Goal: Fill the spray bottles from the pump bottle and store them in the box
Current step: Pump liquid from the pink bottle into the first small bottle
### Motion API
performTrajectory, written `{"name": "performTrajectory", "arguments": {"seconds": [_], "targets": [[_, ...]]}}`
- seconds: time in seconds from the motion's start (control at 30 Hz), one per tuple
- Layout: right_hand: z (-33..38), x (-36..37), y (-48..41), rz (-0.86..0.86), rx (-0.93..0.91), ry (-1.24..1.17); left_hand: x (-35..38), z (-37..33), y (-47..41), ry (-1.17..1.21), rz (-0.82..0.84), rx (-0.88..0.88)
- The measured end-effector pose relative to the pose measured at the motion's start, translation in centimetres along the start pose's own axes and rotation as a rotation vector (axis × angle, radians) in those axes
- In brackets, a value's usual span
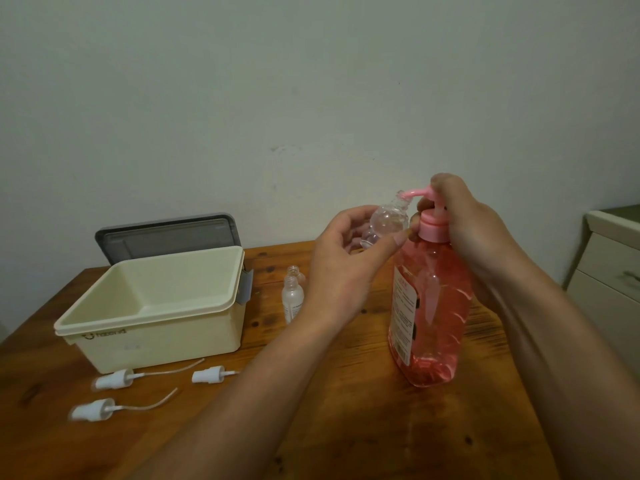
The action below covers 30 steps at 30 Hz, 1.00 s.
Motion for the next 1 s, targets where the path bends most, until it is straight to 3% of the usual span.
{"name": "performTrajectory", "arguments": {"seconds": [1.0], "targets": [[-0.01,-0.13,0.10,-0.009,-0.026,0.030,0.23,0.08,-0.05,0.040,0.003,-0.022]]}}
Point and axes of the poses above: each hand's wrist, its own y-axis away from the middle knuckle, its own x-axis out of the palm, z = x × y, the point moved 8 cm from there along -y, towards the middle knuckle, and after that the axes turned 7 degrees about -z, right-handed, at the moved point
